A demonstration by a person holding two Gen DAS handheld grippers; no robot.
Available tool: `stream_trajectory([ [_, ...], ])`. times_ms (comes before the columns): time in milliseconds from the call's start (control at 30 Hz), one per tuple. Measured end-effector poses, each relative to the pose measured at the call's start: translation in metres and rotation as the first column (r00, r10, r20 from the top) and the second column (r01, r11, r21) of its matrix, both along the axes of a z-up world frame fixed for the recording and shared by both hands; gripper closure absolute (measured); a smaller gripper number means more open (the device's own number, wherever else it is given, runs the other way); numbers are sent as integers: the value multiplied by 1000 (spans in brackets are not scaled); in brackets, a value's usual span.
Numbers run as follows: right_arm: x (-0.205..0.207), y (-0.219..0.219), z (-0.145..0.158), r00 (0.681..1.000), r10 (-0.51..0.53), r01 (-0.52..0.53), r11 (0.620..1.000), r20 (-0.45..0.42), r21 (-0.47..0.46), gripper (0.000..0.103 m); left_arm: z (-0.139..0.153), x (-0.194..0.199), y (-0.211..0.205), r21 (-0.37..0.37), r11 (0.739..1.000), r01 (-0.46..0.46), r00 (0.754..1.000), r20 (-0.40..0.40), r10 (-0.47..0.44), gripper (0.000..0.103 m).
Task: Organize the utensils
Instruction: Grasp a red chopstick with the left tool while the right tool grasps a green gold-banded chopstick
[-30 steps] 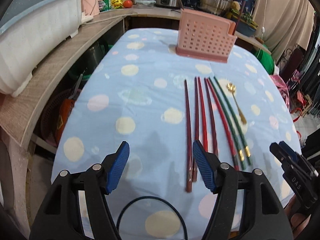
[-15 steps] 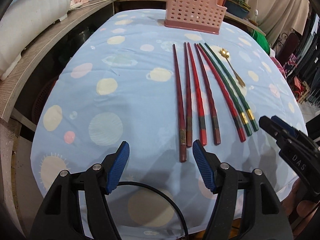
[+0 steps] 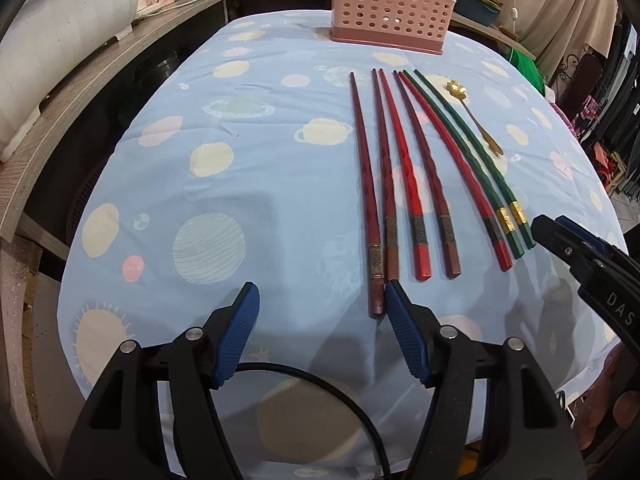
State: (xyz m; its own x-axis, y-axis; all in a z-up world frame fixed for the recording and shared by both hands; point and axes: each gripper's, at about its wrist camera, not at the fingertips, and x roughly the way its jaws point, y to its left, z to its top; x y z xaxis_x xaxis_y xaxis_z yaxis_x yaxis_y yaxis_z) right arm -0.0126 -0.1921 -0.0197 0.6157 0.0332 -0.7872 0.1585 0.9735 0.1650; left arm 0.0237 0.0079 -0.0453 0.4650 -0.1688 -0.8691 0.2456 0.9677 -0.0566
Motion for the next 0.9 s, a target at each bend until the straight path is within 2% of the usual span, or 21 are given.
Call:
stream_trajectory([
  [400, 4, -2, -4, 1000, -1, 1, 1000, -7, 8, 65, 1, 14, 10, -3, 999, -46, 999, 8, 46, 47],
  [567, 10, -2, -7, 1000, 4, -4, 1000, -16, 6, 73, 1, 25, 6, -2, 999, -50, 999, 14, 50, 52],
  [900, 20, -1, -13, 1000, 10, -10, 1000, -28, 4, 85, 2, 38, -5, 2, 999, -34, 999, 21, 34, 70],
])
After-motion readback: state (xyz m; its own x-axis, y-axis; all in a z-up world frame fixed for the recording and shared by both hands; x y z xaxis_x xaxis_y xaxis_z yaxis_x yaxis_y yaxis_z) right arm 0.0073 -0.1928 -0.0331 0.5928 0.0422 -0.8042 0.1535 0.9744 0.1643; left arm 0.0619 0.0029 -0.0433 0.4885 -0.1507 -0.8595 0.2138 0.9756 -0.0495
